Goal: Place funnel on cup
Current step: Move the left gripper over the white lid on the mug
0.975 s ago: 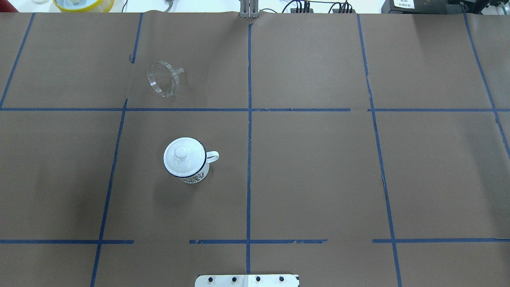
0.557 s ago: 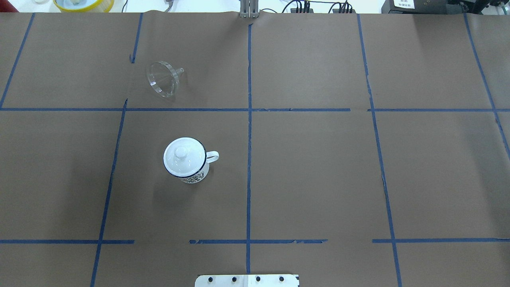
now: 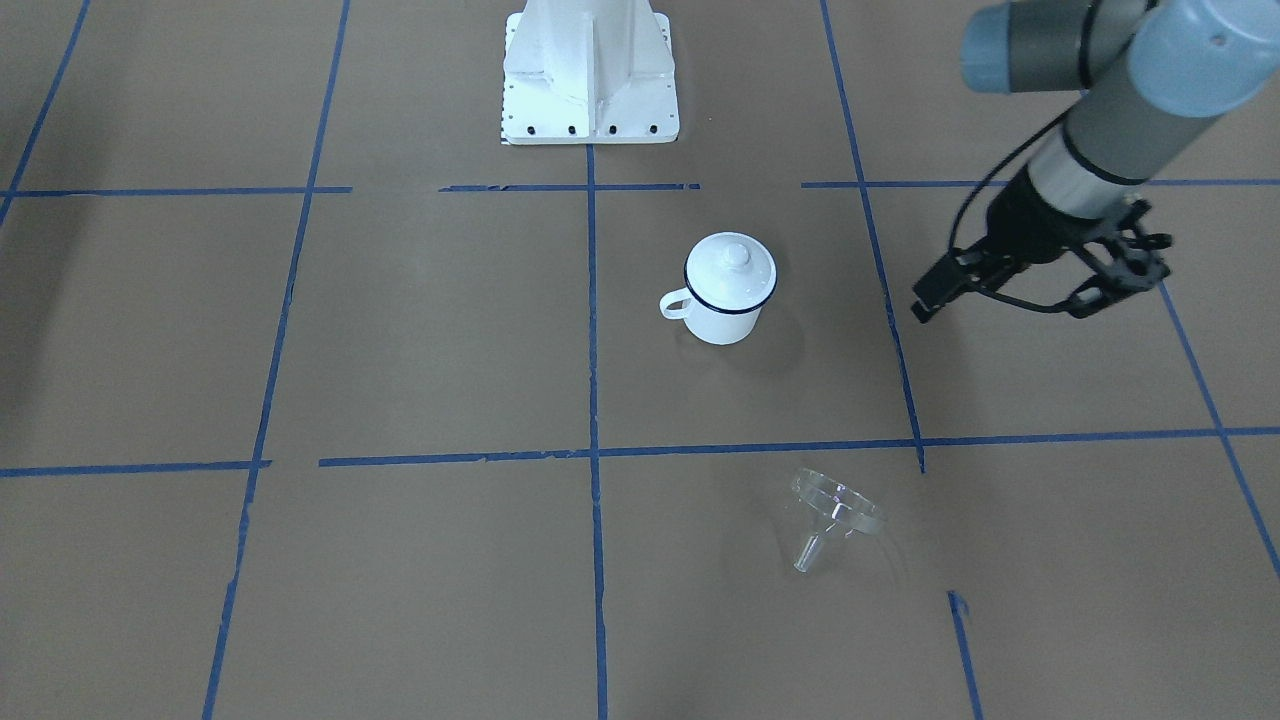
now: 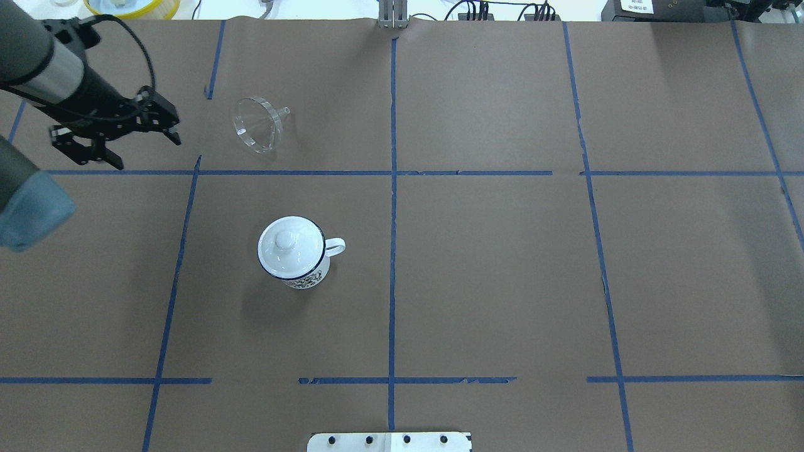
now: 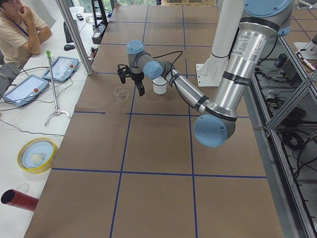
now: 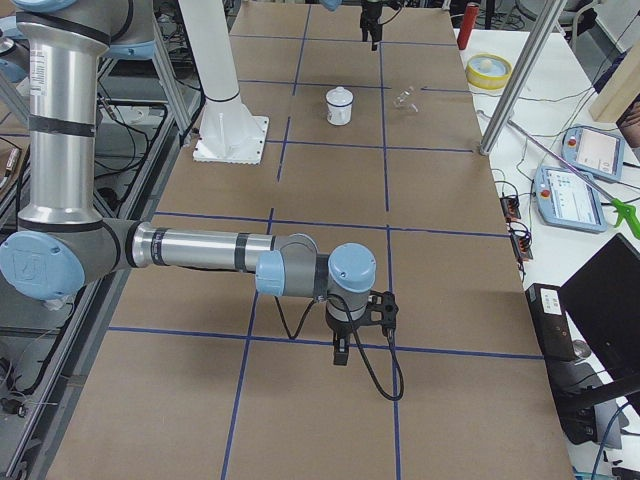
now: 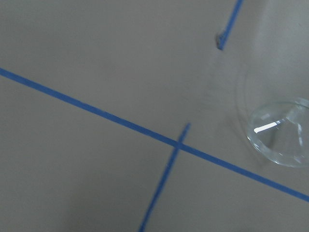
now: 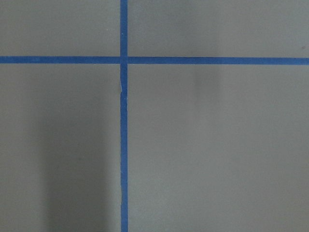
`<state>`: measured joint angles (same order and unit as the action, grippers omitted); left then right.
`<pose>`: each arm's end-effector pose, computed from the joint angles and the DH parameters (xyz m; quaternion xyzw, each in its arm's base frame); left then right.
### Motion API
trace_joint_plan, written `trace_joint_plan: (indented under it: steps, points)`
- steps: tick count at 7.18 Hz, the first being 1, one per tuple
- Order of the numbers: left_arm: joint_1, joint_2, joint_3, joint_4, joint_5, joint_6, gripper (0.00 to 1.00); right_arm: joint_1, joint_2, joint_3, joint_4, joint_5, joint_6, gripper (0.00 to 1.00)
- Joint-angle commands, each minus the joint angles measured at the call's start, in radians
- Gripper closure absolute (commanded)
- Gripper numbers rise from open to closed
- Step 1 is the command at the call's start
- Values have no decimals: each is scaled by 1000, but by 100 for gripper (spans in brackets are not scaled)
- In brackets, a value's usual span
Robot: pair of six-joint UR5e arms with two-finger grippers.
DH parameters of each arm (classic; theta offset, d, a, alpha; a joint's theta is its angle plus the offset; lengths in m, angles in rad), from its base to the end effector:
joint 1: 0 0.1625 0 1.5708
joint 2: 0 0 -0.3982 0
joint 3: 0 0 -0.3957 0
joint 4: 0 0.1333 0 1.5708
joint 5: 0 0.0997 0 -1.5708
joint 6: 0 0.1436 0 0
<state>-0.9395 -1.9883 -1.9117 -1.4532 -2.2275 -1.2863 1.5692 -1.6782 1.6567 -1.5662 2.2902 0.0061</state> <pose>0.3153 -0.5086 0.2859 -0.0792 0.4199 -0.1928 0.8833 0.0380 -0.4508 0.6766 -0.0093 -0.3519 0.0051 0.9360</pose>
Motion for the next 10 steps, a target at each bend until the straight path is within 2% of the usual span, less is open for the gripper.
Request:
trace_joint_plan:
  steps: [1,3,6,7,9,10]
  points:
    - [215,-87,-46,94,92,-255,1,0,0,0,0,0,0,0]
    - [279,-138,-31,99,103,-365,1,0,0,0,0,0,0,0]
    - [304,-162,-23,99,221,-378,2,0,0,0,0,0,0,0]
    - [335,-173,15,97,226,-378,2,0,0,0,0,0,0,0]
    - [344,-173,25,96,226,-380,10,0,0,0,0,0,0,0]
    - [346,-176,25,97,232,-380,23,0,0,0,0,0,0,0]
